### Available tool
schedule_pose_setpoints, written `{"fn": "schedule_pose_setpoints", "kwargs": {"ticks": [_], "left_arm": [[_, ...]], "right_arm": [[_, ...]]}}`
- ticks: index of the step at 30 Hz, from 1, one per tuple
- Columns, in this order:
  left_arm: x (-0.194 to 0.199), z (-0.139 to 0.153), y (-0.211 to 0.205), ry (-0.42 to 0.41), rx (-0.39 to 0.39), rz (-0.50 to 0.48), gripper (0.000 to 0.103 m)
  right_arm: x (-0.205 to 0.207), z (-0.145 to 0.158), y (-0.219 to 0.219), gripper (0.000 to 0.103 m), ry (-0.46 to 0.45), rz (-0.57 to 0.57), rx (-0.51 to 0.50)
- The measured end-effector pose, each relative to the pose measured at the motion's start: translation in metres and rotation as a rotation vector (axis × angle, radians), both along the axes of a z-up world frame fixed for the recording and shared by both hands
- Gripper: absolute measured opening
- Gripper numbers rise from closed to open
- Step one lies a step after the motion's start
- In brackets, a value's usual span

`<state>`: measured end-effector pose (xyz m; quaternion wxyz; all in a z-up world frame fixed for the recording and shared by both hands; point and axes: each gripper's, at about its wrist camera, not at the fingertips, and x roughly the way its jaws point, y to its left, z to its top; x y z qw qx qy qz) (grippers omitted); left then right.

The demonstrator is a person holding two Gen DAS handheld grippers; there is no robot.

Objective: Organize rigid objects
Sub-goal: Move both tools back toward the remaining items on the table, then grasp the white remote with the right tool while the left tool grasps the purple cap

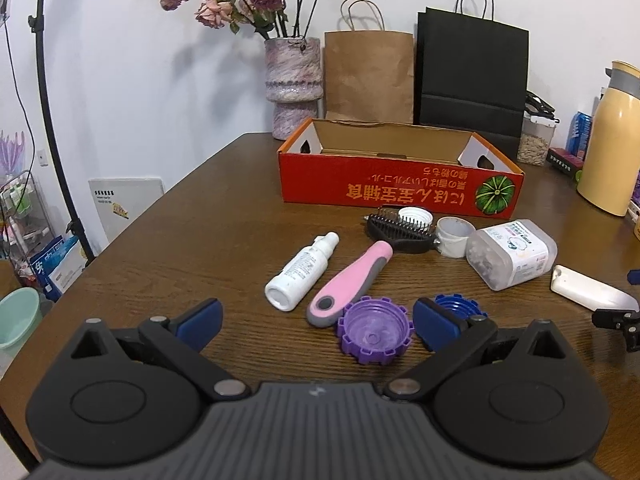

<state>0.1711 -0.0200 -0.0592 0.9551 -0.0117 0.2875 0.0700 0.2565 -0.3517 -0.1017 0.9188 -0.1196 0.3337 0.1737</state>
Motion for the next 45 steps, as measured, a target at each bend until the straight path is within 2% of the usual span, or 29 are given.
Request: {"fn": "schedule_pose_setpoints", "kwargs": {"ticks": [5, 8, 14, 17, 26, 35, 38, 45], "left_arm": [[0.000, 0.000, 0.000, 0.002, -0.001, 0.010, 0.103], [0.002, -0.001, -0.002, 0.008, 0.000, 0.010, 0.103], [0.004, -0.006, -0.006, 0.021, 0.002, -0.001, 0.103], [0.007, -0.009, -0.007, 0.028, 0.001, -0.003, 0.103], [0.012, -0.019, -0.011, 0.058, 0.005, -0.011, 0.103], [0.014, -0.023, -0.012, 0.075, 0.004, -0.016, 0.103], [0.016, -0.023, -0.012, 0.079, 0.007, -0.021, 0.103], [0.022, -0.029, -0.013, 0.091, 0.006, -0.023, 0.103]], "right_arm": [[0.012, -0.008, -0.014, 0.090, 0.069, 0.039, 0.112], [0.007, -0.006, -0.015, 0.058, 0.041, 0.051, 0.123], [-0.004, -0.008, -0.012, 0.053, -0.017, 0.025, 0.111], [-0.010, -0.006, -0.009, 0.047, -0.037, 0.014, 0.114], [-0.031, 0.002, 0.002, 0.044, -0.118, -0.014, 0.142], [-0.032, -0.003, 0.017, 0.044, -0.047, 0.008, 0.137], [-0.029, -0.007, 0.018, 0.051, -0.010, -0.002, 0.130], [-0.033, -0.006, 0.021, 0.045, -0.030, -0.005, 0.119]]}}
